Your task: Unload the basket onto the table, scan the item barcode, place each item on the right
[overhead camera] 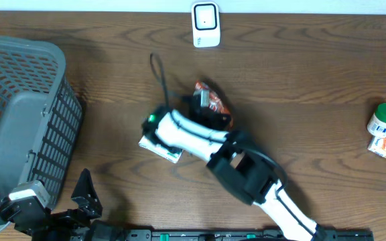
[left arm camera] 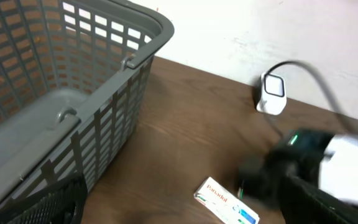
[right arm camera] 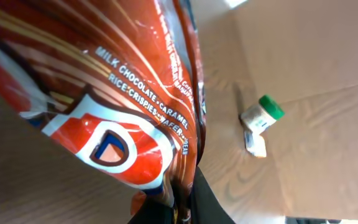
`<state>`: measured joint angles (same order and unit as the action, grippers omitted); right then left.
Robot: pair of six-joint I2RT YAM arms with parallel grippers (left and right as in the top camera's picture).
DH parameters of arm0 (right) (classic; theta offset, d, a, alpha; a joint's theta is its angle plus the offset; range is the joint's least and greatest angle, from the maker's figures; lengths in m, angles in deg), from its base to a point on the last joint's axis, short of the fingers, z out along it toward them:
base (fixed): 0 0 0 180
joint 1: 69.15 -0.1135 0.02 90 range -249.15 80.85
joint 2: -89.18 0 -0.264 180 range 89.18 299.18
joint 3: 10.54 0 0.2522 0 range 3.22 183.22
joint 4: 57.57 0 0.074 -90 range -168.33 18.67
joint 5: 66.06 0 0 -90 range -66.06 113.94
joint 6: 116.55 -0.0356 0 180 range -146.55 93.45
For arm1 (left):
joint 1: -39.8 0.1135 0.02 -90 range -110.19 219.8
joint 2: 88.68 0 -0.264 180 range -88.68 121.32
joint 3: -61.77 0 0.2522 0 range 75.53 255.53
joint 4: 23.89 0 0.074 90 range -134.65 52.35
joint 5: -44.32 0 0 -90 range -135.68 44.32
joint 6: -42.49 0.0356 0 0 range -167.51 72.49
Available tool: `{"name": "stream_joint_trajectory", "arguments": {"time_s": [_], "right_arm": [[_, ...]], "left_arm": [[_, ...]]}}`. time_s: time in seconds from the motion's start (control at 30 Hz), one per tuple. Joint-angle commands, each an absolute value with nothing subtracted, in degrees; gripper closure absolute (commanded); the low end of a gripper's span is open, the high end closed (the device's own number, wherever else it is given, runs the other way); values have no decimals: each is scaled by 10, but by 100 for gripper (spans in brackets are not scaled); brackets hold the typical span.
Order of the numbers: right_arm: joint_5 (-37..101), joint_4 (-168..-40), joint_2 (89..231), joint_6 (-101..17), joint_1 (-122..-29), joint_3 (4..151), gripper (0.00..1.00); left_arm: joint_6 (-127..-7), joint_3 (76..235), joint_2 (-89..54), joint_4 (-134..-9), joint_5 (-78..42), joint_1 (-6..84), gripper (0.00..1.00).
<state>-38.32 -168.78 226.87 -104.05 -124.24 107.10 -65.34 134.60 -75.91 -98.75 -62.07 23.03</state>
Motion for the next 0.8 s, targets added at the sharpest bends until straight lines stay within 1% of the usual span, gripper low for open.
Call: {"name": "stream_joint_trajectory", "arguments": {"time_s": [0.0, 0.03, 0.1, 0.17, 0.23, 0.27, 0.3, 0.37, 0.5, 0.53, 0.57, 0.63, 0.67, 0.7, 0.73, 0.77], "right_arm": [[-512, -1688, 2252, -1210, -1275, 1012, 98], [-532, -1688, 2252, -1226, -1284, 997, 90], [-561, -1688, 2252, -1244, -1295, 979, 80], [-588, -1689, 2252, -1249, -1302, 970, 63], [-601, -1689, 2252, -1246, -1303, 970, 55], [-612, -1689, 2252, -1244, -1303, 970, 48], [-619, -1689, 2252, -1239, -1303, 970, 41], [-631, -1689, 2252, -1236, -1300, 970, 19], [-630, -1688, 2252, -1252, -1295, 970, 8], [-619, -1686, 2252, -1259, -1293, 970, 8], [-597, -1681, 2252, -1261, -1291, 970, 15], [-559, -1668, 2252, -1238, -1285, 970, 16], [-545, -1653, 2252, -1205, -1282, 970, 16], [-535, -1629, 2252, -1147, -1279, 970, 15], [-536, -1604, 2252, -1085, -1277, 970, 11], [-549, -1564, 2252, -1004, -1276, 970, 3]], "left_arm": [[-654, 1346, -759, -985, -618, 230, 3], [-654, 1346, -759, -985, -618, 230, 3], [-654, 1346, -759, -985, -618, 230, 3], [-654, 1346, -759, -985, -618, 230, 3], [-654, 1346, -759, -985, -618, 230, 3], [-654, 1346, -759, -985, -618, 230, 3], [-654, 1346, -759, -985, -618, 230, 3], [-654, 1346, -759, -985, -618, 230, 3], [-654, 1346, -759, -985, -618, 230, 3], [-654, 1346, -759, -985, -618, 230, 3], [-654, 1346, -759, -985, -618, 230, 3], [-654, 1346, -759, -985, -618, 230, 2], [-654, 1346, -759, -985, -618, 230, 3], [-654, 1346, -759, -985, -618, 230, 3], [-654, 1346, -759, -985, -618, 230, 3], [-654, 1346, -759, -985, -618, 230, 3]]}}
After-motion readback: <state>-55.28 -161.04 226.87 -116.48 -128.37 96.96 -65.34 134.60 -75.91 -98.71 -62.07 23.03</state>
